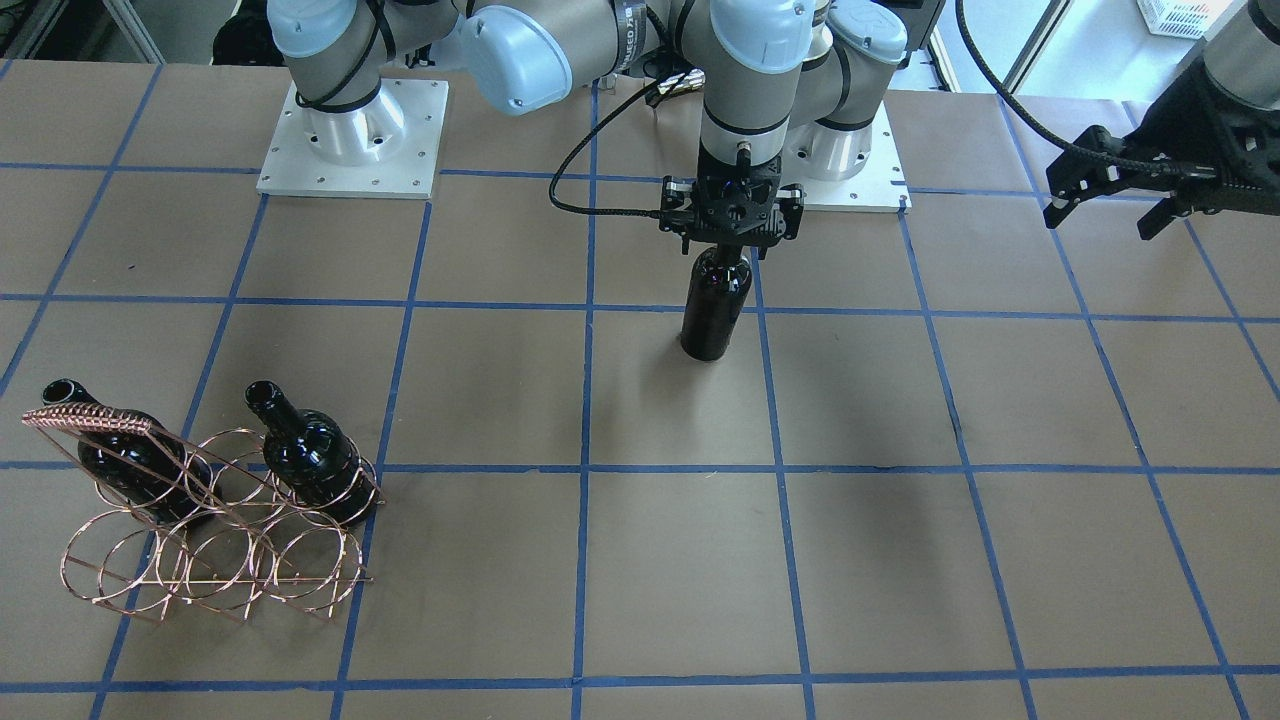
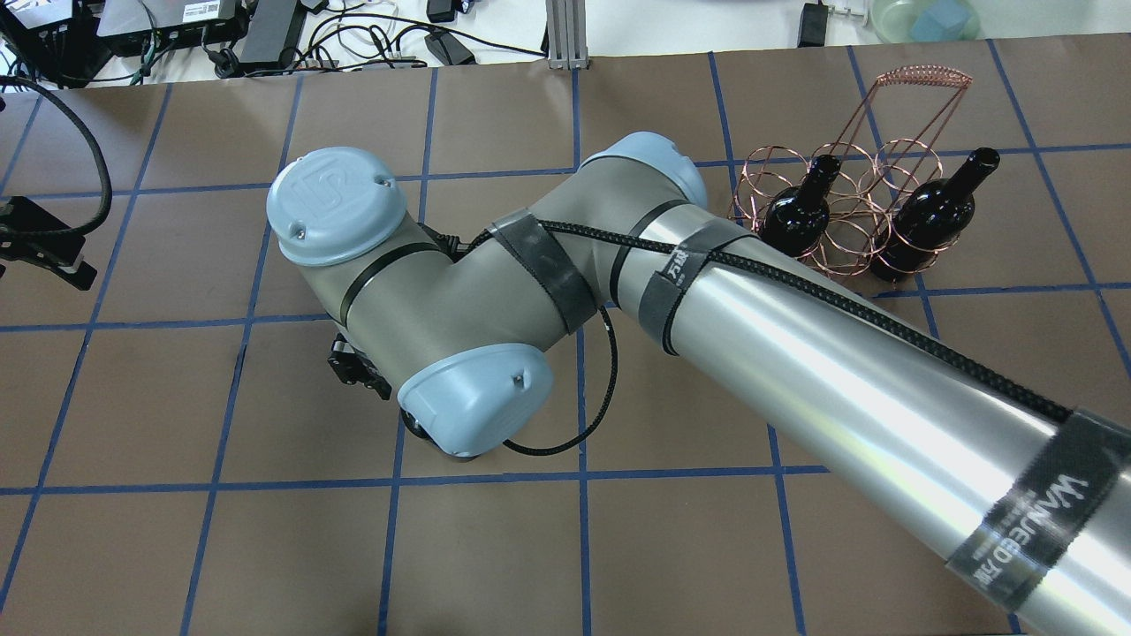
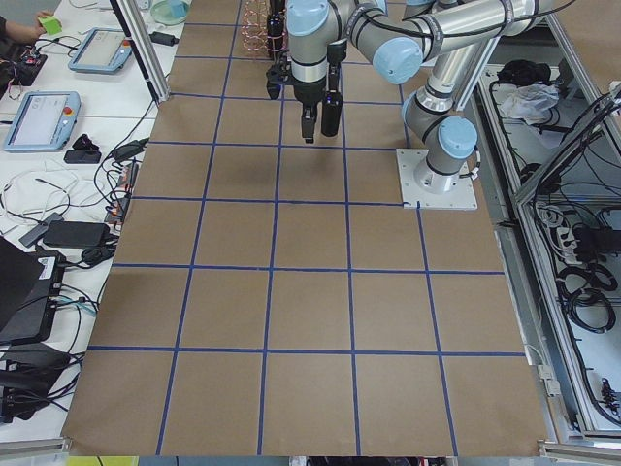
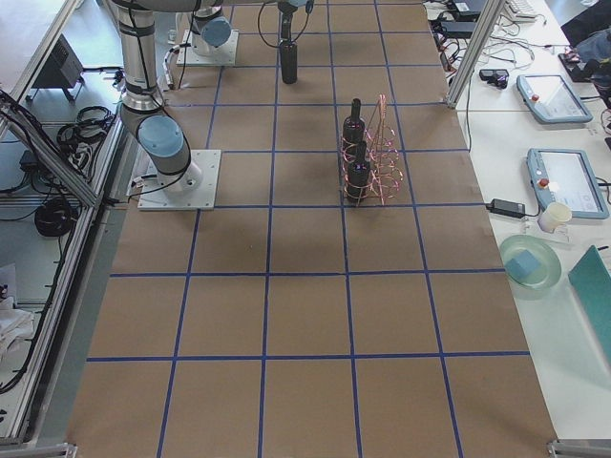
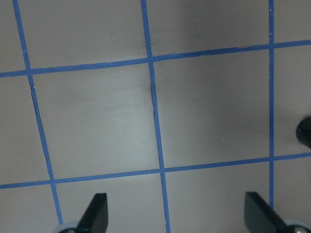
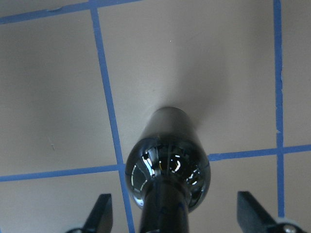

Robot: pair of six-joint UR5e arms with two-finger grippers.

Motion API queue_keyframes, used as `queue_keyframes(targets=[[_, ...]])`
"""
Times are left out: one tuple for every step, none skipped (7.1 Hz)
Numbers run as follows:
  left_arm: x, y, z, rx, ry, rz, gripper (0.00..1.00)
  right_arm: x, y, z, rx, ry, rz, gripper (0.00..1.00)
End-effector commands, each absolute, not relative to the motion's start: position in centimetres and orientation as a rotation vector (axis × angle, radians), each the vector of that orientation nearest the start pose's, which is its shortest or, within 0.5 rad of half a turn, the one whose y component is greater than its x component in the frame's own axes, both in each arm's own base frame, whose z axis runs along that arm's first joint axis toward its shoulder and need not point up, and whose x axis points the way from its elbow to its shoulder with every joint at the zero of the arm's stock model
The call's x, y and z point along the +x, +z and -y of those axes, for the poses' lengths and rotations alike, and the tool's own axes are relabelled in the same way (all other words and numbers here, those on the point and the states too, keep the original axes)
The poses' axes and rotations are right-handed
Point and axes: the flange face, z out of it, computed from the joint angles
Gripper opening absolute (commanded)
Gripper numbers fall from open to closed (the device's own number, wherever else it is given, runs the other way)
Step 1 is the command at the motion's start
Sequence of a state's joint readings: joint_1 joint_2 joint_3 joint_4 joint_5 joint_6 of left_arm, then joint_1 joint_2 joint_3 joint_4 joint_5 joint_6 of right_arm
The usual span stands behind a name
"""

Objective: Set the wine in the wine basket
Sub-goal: 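Lift the bottle with the right gripper and carry it toward the basket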

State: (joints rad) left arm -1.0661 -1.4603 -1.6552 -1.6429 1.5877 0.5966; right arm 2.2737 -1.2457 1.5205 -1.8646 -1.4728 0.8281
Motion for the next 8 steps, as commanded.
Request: queue_keyframes(targets=[[9.8,49.1,44.9,0.146,0.076,-3.147,1.00,50.3,37.4,38.2,0.205,0.058,-3.041,0.87],[9.8,49.1,44.9,0.146,0.076,-3.147,1.00,50.3,37.3,38.2,0.205,0.064,-3.041,0.72],[9.8,49.1,44.9,0.146,0.076,-3.147,1.00,50.4,37.2,38.1,0.207,0.074,-3.036,0.49],[9.8,49.1,44.9,0.146,0.076,-3.147,1.00,50.4,37.3,38.2,0.207,0.073,-3.035,0.16],[9.8,49.1,44.9,0.146,0.076,-3.147,1.00,50.4,37.3,38.1,0.207,0.074,-3.034,0.00],[9.8,49.1,44.9,0.146,0.076,-3.147,1.00,50.4,37.4,38.1,0.207,0.071,-3.034,0.00],[9.8,49.1,44.9,0.145,0.074,-3.146,1.00,49.9,38.0,38.5,0.211,0.056,-3.030,0.00],[9.8,49.1,44.9,0.145,0.074,-3.146,1.00,47.6,40.8,39.2,0.252,0.027,-3.013,0.00]])
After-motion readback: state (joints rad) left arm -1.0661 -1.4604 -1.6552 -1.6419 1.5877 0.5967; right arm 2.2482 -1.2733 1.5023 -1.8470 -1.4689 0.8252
